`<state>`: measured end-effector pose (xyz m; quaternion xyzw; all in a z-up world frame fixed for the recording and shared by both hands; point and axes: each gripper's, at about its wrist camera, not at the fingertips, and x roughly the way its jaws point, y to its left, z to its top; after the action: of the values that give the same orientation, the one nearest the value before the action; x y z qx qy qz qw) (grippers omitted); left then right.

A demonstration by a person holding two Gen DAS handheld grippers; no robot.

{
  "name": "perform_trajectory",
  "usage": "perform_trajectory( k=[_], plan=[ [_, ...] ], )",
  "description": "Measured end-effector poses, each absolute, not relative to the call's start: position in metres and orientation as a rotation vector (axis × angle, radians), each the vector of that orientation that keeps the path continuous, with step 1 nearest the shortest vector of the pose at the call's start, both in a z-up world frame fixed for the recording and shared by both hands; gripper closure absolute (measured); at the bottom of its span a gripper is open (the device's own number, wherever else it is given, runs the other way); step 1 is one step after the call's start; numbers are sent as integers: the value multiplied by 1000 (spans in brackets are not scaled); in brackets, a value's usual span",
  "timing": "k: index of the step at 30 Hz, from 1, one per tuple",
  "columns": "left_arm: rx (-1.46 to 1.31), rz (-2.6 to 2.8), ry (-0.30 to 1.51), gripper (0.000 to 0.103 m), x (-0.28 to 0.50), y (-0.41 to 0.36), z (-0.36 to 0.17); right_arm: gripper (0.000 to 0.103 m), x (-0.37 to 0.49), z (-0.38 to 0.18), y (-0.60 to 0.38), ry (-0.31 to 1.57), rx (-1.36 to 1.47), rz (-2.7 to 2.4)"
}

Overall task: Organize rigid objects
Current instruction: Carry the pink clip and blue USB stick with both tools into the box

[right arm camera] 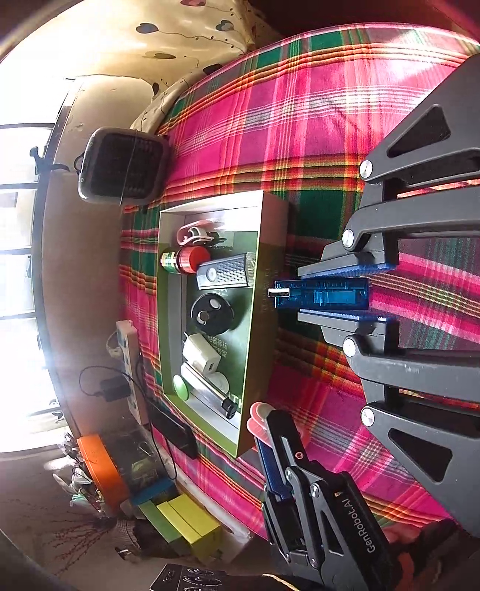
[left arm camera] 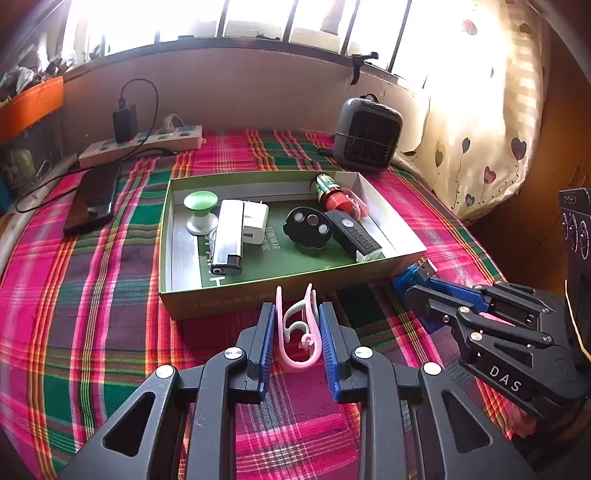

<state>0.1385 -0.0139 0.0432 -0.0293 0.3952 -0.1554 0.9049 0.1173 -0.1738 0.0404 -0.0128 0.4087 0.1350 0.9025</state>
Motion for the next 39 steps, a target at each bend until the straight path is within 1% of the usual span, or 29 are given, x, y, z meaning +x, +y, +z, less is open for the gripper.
perform_trajectory(
  k=[7,15,25,39],
  plan=[
    [-56,-318,804,80,148,-14,48,87,135,55,-179,815,-5,288],
    [-48,-310,808,80,166,-15,47,87,160,60,-183,806,27,301],
    [-45,-322,820,80,187,-19,40,87,196,54,-185,825,49,315],
    [-39,-312,846,80,206,-20,27,87,222,38,-186,856,69,320]
  ],
)
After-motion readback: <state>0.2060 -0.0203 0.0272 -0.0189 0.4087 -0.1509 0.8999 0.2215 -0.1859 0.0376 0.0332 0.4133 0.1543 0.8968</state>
